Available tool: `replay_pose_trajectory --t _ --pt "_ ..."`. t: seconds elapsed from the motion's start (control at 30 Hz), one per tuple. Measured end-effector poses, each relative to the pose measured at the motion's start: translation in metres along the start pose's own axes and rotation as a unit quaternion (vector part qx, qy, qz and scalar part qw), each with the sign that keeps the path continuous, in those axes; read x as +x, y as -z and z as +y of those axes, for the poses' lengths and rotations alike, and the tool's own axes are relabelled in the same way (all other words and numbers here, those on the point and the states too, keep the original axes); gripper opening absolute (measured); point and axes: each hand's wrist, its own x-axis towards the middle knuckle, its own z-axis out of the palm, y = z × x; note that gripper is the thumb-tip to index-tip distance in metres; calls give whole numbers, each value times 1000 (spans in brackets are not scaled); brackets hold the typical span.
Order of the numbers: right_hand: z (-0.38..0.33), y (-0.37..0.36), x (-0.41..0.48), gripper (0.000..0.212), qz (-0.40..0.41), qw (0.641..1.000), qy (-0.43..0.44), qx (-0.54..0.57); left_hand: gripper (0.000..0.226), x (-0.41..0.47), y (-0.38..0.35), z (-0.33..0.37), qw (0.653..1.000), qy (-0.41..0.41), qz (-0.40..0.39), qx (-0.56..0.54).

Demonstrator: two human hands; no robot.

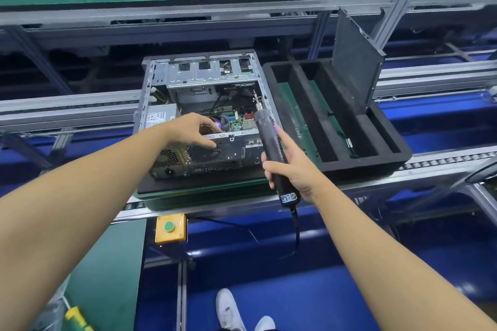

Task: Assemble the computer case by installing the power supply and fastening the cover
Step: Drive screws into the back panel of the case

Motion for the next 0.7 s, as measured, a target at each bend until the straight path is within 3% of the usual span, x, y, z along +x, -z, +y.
replay_pose_trajectory --t 0.17,0.7 --pt "4 -4 -12 89 -7 1000 4 16 29 -11 -24 4 991 3 132 -24" --pt "24 -14 -25 98 12 999 -24 22 26 -12 -26 2 988 13 148 -50"
